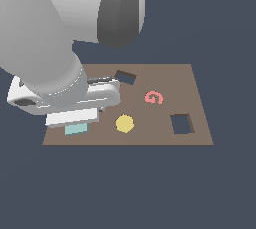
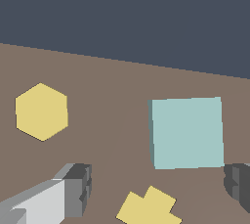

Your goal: Insert a designated object into the corresponding slot on a board.

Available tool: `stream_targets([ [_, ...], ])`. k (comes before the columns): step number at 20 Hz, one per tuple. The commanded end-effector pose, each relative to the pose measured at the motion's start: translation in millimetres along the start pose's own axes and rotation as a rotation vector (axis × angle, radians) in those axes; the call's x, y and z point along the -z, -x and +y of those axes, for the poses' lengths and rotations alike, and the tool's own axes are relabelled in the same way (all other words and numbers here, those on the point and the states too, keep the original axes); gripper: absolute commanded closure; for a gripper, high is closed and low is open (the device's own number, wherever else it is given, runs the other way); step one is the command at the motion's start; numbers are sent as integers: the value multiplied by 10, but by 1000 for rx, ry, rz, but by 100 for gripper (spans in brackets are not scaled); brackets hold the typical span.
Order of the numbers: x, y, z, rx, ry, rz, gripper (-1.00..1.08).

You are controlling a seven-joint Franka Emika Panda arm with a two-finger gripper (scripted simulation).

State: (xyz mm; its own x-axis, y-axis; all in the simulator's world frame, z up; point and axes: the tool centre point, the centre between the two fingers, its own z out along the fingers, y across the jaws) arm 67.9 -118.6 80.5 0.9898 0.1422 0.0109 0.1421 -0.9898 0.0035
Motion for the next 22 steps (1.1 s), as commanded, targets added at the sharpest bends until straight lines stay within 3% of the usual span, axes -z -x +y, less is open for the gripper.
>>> stream_targets([
  [1, -103, -52, 114, 15, -2, -3, -92],
  [10, -291, -151, 325, 38, -4, -10, -92],
  [22, -445, -162, 346, 39, -4, -11, -92],
])
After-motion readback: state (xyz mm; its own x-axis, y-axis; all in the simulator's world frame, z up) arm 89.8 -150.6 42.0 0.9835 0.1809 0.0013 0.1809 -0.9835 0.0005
